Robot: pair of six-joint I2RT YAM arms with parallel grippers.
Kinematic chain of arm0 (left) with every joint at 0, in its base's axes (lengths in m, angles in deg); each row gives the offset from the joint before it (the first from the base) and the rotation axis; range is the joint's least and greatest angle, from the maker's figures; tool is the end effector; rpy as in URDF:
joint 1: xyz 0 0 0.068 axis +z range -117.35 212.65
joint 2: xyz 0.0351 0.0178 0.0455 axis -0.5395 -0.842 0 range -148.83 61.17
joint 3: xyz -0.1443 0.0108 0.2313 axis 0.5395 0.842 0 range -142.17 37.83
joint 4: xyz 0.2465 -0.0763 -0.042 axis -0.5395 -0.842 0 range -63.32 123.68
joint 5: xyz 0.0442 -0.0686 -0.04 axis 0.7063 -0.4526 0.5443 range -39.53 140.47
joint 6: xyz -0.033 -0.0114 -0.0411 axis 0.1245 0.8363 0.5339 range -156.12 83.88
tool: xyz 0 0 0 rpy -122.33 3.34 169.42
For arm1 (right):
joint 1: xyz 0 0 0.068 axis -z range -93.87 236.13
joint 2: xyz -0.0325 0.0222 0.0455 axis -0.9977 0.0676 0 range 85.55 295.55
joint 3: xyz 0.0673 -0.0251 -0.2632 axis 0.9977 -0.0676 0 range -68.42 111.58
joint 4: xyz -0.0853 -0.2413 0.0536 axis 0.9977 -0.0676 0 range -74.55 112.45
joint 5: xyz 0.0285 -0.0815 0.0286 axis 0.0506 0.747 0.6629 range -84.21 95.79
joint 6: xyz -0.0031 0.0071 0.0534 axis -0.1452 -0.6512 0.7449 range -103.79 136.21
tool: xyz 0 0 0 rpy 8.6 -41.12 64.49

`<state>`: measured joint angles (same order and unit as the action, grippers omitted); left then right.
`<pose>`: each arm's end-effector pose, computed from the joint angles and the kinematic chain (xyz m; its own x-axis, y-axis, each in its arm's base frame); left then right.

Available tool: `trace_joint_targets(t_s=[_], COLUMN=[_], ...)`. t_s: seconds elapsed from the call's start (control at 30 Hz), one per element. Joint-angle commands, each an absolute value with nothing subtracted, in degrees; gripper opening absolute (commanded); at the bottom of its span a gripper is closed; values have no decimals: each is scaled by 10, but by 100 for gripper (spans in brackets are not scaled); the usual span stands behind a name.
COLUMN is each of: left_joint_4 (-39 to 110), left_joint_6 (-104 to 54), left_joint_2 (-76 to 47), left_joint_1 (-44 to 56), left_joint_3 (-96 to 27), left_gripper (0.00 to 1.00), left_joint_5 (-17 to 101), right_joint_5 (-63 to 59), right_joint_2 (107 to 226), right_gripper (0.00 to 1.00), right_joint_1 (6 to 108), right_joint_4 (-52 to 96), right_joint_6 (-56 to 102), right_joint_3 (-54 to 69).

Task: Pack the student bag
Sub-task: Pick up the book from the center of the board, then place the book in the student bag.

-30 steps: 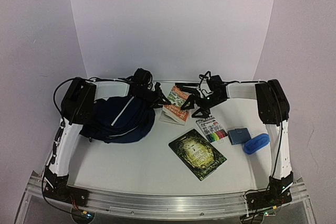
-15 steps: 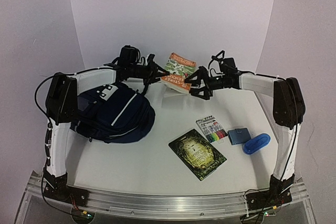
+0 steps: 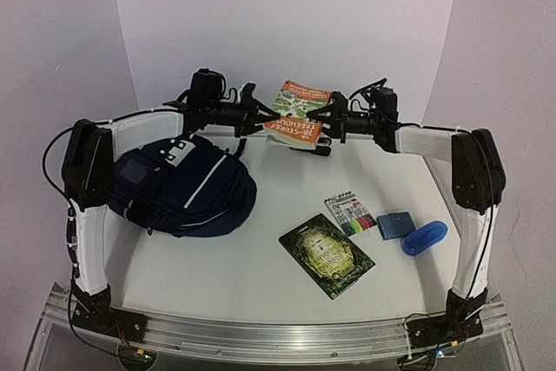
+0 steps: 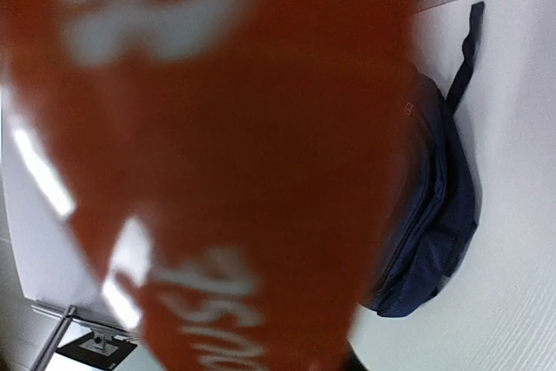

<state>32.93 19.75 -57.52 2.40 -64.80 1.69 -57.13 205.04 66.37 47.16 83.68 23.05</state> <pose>0.4116 -0.2709 0.3068 -0.9298 -0.0891 -0.3570 0.3285 0.2365 -0.9144 0.4453 0.1935 0.2759 -0.9357 0.1108 -0.3351 -0.3293 0.0672 0.9418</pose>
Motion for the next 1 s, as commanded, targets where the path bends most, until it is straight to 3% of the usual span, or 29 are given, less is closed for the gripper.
trace_joint_targets(t_s=[0.0,0.1,0.2,0.37,0.57,0.83,0.97], left_joint_4=[215,53,-93,-219,-283,-339,-329], left_joint_6=[102,14,-63,-121,-133,-140,-154], left_joint_2=[-494,-477,-463,-441,-440,-517,-549], left_joint_1=[18,23,23,13,-15,-70,-76], left_joint_3=[-669,-706,-716,-666,-618,-645,-655], left_gripper=[35,54,61,60,57,53,57], left_joint_5=[66,174,283,397,513,714,743], right_joint_5=[-580,-571,-555,-497,-476,-480,-483], right_joint_2=[1990,1970,1950,1915,1899,1908,1917], right_gripper=[0,0,0,0,0,0,0], right_joint_1=[657,658,658,659,657,655,655], right_joint_4=[594,590,560,392,335,321,315], right_joint_6=[910,906,882,738,684,671,670], right_joint_3=[204,169,128,93,56,45,50])
